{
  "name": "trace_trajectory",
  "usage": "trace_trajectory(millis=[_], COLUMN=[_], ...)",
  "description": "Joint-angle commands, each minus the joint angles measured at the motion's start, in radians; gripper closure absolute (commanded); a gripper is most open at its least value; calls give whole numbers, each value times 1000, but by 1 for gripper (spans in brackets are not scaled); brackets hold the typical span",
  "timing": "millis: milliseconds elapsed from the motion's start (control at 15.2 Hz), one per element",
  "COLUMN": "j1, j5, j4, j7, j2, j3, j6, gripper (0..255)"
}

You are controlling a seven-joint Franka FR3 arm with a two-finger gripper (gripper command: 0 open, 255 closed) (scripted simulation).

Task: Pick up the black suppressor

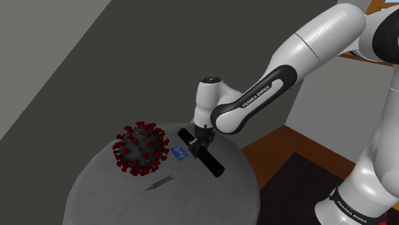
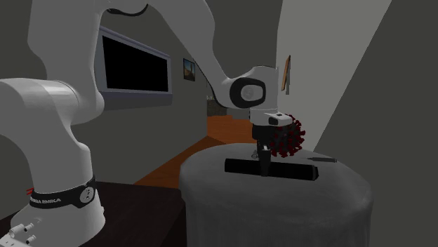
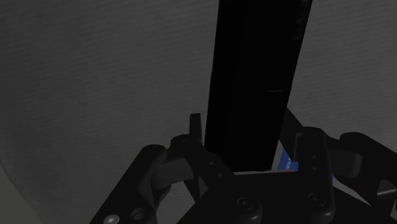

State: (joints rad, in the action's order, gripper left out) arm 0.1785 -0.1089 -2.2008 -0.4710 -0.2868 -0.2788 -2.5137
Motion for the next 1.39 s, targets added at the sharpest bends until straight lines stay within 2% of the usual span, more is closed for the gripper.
trace_trajectory(millis=[0, 330, 1320], j1=[0, 0, -19], j5=[0, 0, 69], j4=[0, -1, 41], j7=[0, 1, 47], j2=[-1, -1, 144], j3=[0, 0, -24], j6=[-1, -2, 178], gripper=[255, 255, 255])
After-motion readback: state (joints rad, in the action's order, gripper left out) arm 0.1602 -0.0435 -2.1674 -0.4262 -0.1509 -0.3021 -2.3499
